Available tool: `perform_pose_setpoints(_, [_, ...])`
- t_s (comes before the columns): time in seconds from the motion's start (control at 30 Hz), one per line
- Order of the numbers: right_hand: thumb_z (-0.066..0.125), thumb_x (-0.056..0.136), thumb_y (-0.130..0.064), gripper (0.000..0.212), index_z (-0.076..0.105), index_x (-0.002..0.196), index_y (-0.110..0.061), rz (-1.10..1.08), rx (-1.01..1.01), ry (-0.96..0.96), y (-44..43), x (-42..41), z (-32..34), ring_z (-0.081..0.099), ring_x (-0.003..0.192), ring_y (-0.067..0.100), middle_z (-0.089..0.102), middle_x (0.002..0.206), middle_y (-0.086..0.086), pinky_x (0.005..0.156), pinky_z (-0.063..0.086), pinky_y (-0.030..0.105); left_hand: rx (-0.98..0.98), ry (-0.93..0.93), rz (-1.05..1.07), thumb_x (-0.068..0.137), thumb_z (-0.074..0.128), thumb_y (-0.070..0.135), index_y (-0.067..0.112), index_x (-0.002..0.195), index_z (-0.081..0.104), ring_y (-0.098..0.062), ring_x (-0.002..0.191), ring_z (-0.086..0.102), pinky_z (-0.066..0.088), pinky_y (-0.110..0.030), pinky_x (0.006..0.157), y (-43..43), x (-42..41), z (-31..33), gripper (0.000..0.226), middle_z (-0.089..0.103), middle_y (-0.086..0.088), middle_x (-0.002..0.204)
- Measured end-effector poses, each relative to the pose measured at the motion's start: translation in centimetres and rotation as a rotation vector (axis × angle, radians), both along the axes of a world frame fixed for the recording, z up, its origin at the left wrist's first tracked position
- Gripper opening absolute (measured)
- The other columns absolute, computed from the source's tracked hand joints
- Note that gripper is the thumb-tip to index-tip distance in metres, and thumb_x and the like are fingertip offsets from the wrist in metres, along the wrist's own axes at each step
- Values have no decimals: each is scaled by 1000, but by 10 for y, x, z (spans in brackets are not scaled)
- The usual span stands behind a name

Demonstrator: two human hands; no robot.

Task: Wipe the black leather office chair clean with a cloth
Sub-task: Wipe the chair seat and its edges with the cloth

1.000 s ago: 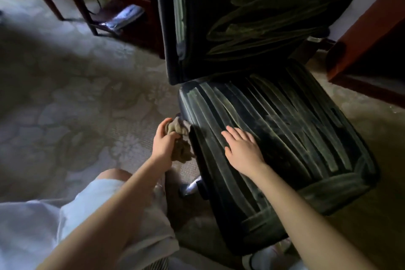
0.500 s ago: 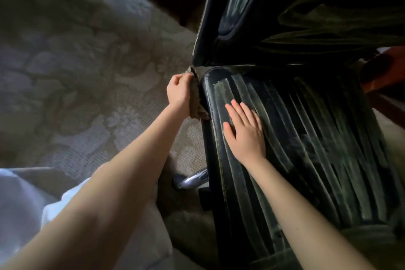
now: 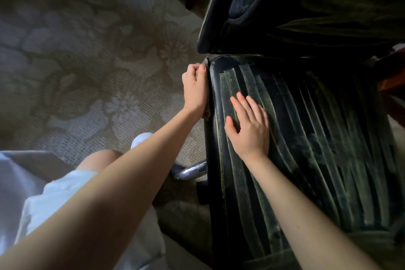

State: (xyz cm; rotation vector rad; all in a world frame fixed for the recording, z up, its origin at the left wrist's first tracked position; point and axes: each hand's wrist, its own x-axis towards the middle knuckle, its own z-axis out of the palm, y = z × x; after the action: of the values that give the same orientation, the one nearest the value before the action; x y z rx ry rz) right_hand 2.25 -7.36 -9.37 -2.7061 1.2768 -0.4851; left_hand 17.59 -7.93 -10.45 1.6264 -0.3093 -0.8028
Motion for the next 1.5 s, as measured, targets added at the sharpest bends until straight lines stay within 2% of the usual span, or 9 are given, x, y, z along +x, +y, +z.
perform_pose_setpoints(0.23, [42, 87, -32, 47, 58, 127, -15, -12, -26, -3, 0, 2, 0, 45, 127, 21, 55, 134, 3, 108, 21, 35, 24, -60, -27, 99, 40, 22, 17, 93, 45, 19, 85, 38, 30, -9, 76, 22, -23, 4, 9, 38, 1, 108])
perform_pose_setpoints(0.47, [40, 88, -33, 47, 57, 129, -15, -17, 1, -8, 2, 3, 1, 45, 128, 22, 54, 136, 3, 108, 23, 37, 119, -163, -14, 97, 44, 21, 10, 100, 52, -10, 96, 45, 35, -25, 88, 69, -69, 9, 14, 42, -4, 111])
perform_pose_setpoints(0.73, [34, 93, -28, 45, 55, 130, -13, 12, 67, -80, 1, 0, 1, 45, 129, 24, 54, 136, 4, 110, 21, 33, 187, 13, 163, 93, 50, 18, 17, 99, 48, -8, 91, 42, 27, -16, 79, 91, -85, 30, 6, 46, -6, 109])
perform_pose_setpoints(0.83, [36, 92, -24, 44, 57, 128, -12, 13, 40, -103, 0, -1, -2, 48, 127, 25, 56, 133, 5, 109, 23, 34, 123, 156, 421, 91, 54, 20, 19, 105, 39, -16, 93, 46, 30, -18, 76, 65, -52, 41, 21, 48, -10, 116])
perform_pose_setpoints(0.97, [38, 91, -21, 42, 59, 126, -11, 16, 12, -114, 0, -1, -4, 49, 125, 25, 57, 131, 5, 108, 24, 34, 102, 160, 322, 89, 59, 28, 16, 133, 36, -18, 108, 51, 37, -23, 91, 30, -9, 44, 51, 51, -7, 125])
perform_pose_setpoints(1.03, [38, 91, -21, 42, 59, 126, -11, 12, 15, -118, 0, -1, -3, 48, 125, 24, 57, 132, 4, 108, 24, 34, 145, 110, 220, 86, 63, 30, 16, 138, 37, -19, 115, 51, 39, -30, 101, 13, 5, 40, 59, 53, -5, 128])
perform_pose_setpoints(1.23, [37, 91, -22, 43, 59, 126, -12, 4, 31, -121, 1, -2, -2, 48, 126, 24, 56, 133, 4, 109, 24, 36, 93, -92, 44, 88, 61, 26, 14, 101, 64, -11, 92, 58, 48, -33, 91, -12, 14, 21, 18, 63, 4, 93])
perform_pose_setpoints(1.4, [37, 91, -22, 43, 59, 126, -11, 9, 40, -125, 1, 0, -2, 49, 126, 25, 57, 132, 4, 108, 31, 41, 35, -381, 32, 89, 58, 17, 7, 103, 63, -7, 93, 50, 33, -3, 78, -2, 2, 11, 18, 57, -1, 102])
perform_pose_setpoints(1.5, [38, 90, -21, 42, 61, 124, -11, 9, 22, -137, 1, 0, -2, 50, 124, 25, 58, 131, 5, 107, 31, 40, -7, -492, 22, 87, 59, 13, 5, 101, 64, -6, 91, 49, 33, -2, 79, 8, -7, 10, 16, 53, 0, 99])
